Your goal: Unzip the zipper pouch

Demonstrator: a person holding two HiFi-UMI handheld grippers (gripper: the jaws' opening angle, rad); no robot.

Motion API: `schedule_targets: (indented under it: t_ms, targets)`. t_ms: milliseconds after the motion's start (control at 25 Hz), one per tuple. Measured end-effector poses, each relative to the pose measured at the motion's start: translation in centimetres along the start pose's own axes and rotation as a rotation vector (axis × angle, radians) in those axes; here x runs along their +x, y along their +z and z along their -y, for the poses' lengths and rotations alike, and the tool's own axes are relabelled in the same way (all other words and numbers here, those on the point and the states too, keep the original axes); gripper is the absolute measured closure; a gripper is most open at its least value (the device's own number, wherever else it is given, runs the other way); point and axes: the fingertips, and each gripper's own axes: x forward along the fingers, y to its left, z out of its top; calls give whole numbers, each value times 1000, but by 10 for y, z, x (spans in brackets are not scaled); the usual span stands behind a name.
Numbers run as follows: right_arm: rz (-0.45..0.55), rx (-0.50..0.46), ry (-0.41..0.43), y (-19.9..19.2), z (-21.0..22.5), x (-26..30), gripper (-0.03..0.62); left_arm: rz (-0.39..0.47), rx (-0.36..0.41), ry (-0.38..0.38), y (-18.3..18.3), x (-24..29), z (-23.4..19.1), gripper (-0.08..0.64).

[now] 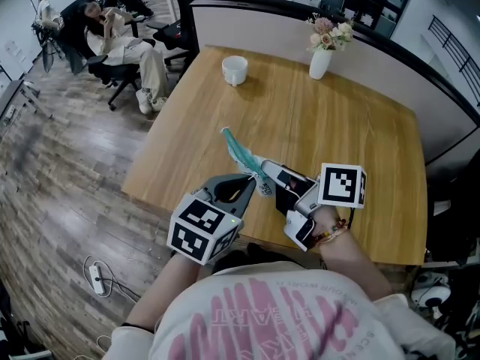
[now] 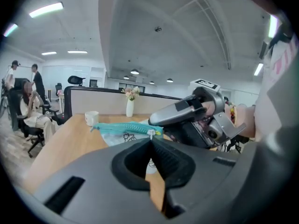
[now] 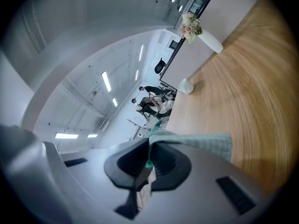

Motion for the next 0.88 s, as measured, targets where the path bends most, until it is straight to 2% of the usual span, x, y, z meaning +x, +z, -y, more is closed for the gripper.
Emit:
schedule_targets:
  t_ms: [120,480,760,880]
  targets:
    - [-20,-5,0,-4,1,-3,586,-2,-51,-43,-2,-2,6,558]
    - [-56,21,-1,-12,12,-8,586,-30,-16,-69,-4,0,12,558]
    - [-99,-43,-3,-17,9,-11,588,-38,-73,-137,-6,-2,18,558]
    - [-132,-93,-21,-21,13,-14,588,-64,-50,-144,-8,-5,17,559]
